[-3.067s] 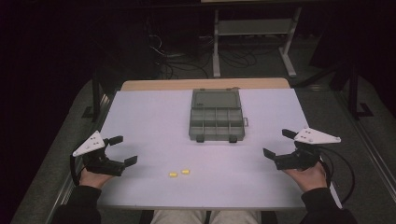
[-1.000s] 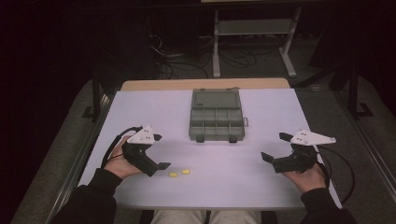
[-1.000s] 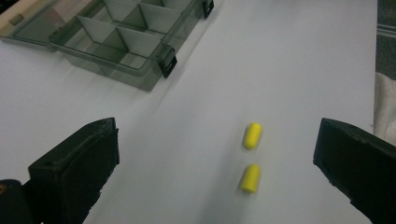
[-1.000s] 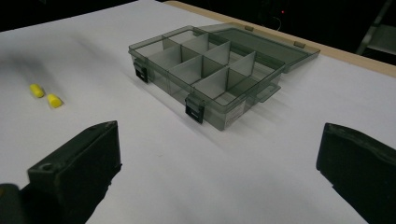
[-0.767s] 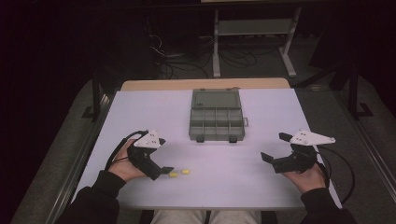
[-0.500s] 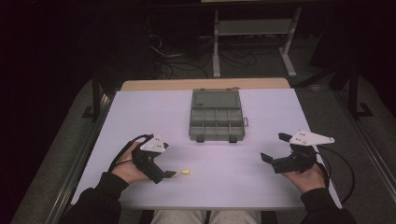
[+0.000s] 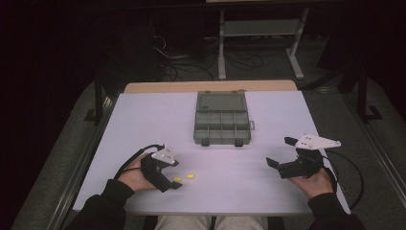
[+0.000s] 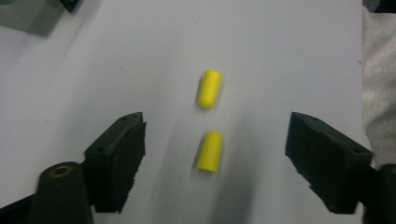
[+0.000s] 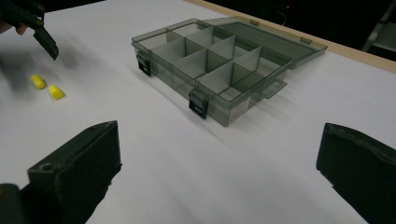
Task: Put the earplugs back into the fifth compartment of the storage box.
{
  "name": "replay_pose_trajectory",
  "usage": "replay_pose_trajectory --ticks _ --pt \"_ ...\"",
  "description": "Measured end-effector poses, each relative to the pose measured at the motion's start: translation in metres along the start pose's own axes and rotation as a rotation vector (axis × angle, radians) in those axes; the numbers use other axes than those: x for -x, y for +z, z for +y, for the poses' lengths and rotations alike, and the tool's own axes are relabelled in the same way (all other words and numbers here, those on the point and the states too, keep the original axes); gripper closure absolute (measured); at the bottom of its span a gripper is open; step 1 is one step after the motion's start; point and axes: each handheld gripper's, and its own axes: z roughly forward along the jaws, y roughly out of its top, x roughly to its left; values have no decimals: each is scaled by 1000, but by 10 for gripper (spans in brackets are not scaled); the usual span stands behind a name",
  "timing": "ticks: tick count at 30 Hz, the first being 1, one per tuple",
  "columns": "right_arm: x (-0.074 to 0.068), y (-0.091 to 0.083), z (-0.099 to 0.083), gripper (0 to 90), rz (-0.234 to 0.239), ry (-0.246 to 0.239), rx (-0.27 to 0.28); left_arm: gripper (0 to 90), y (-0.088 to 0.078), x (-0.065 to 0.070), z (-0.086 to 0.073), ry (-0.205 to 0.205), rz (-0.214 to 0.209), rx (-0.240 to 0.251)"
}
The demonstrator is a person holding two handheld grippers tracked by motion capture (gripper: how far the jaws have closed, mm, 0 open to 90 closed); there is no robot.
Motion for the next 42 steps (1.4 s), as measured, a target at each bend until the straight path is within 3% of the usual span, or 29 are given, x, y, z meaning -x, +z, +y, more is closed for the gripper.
replay_pose_trajectory --ticks 7,10,14,18,25,29,37,42 --pt "0 2 0 0 4 -6 -5 376 6 0 -1 27 -8 -53" --pt "0 2 0 0 6 -9 -8 522 8 0 -2 44 5 -70" --pt "0 3 1 0 5 -12 -13 654 9 1 -1 57 23 -88" --pt "0 2 1 0 5 -14 -13 802 9 2 1 82 13 -111" --pt "1 2 1 0 4 -14 -11 823 -6 2 11 85 12 -78" --pt "1 0 2 0 1 -12 -9 822 -14 1 15 88 6 -83" --pt "1 -1 2 0 1 -12 -5 820 -31 -7 25 83 42 -68" --pt "1 0 2 0 2 -16 -9 821 -42 -14 36 90 62 -90"
